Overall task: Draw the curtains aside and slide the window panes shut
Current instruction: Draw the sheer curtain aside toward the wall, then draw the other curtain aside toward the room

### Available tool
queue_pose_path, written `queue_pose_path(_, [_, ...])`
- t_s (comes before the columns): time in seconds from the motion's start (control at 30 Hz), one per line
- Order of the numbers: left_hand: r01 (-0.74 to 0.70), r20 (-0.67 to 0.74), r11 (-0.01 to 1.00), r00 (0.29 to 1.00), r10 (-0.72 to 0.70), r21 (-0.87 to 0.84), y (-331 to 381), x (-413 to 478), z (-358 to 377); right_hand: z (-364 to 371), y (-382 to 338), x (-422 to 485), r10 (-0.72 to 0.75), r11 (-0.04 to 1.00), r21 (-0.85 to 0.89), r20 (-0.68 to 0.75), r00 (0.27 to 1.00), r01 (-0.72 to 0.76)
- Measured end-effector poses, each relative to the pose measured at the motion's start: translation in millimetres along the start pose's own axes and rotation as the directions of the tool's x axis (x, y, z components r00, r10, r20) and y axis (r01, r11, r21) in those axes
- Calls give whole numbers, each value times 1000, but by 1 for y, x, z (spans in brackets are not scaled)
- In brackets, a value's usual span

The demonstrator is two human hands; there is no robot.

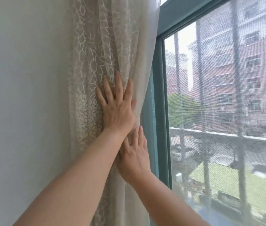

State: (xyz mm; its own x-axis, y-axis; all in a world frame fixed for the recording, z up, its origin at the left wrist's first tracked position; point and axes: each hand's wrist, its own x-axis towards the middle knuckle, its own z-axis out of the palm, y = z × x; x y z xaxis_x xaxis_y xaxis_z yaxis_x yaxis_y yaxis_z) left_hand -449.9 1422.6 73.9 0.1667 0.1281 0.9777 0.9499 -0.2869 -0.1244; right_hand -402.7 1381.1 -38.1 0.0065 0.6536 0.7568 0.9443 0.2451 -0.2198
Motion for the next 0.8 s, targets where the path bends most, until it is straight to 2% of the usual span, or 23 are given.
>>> queue_pose_path(0.17, [-28,98,999,995,25,30,40,-28,-51,-50,16,-58,33,999,-20,11,999,-33])
queue_pose_path(0.37, [23,192,992,981,1,-121,101,-54,-115,-113,34,-137,72,991,-120,66,995,-63])
queue_pose_path(0.6, [-105,197,976,970,143,-192,167,-67,-171,-162,53,-221,140,972,-203,98,985,-117])
queue_pose_path(0.8, [-126,256,928,940,225,-351,225,-84,-187,-206,85,-270,283,913,-332,99,954,-236])
